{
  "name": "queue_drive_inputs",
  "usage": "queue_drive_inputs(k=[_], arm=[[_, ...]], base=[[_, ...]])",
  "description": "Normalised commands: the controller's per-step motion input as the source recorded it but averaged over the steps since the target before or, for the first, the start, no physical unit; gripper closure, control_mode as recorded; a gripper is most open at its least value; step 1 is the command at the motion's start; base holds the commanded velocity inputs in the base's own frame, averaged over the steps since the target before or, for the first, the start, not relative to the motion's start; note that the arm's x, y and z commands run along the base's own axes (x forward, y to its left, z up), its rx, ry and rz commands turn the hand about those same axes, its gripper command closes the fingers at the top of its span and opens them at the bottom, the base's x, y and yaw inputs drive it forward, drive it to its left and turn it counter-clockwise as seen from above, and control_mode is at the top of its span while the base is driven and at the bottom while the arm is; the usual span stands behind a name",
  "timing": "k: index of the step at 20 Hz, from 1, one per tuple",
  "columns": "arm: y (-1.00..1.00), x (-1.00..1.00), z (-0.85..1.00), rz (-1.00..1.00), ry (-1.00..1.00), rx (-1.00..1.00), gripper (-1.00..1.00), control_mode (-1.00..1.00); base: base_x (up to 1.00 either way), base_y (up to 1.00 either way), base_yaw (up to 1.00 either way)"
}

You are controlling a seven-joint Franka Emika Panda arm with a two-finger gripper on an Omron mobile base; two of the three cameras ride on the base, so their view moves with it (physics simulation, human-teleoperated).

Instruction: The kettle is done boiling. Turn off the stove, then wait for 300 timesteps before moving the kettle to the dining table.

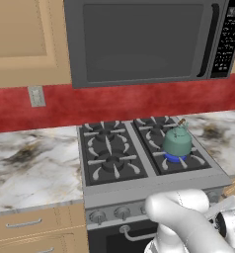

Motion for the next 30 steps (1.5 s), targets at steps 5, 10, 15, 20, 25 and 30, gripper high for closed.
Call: queue_drive_inputs(k=[5,10,15,20,25,30], arm=[[0.0,0.17,-0.04,0.0,0.02,0.0,-1.0,-1.0],[0.0,0.19,-0.07,0.0,0.04,0.0,-1.0,-1.0],[0.0,0.2,-0.07,0.01,0.05,0.0,-1.0,-1.0],[0.09,0.05,0.0,0.0,0.01,0.0,-1.0,-1.0],[0.11,-0.06,0.0,0.01,-0.01,0.0,-1.0,-1.0],[0.07,-0.03,0.0,0.01,-0.01,0.0,-1.0,-1.0]], base=[[0.0,0.0,0.0],[0.0,0.0,0.0],[0.0,0.0,0.0],[0.0,0.0,0.0],[0.0,0.0,0.0],[0.0,0.0,0.0]])
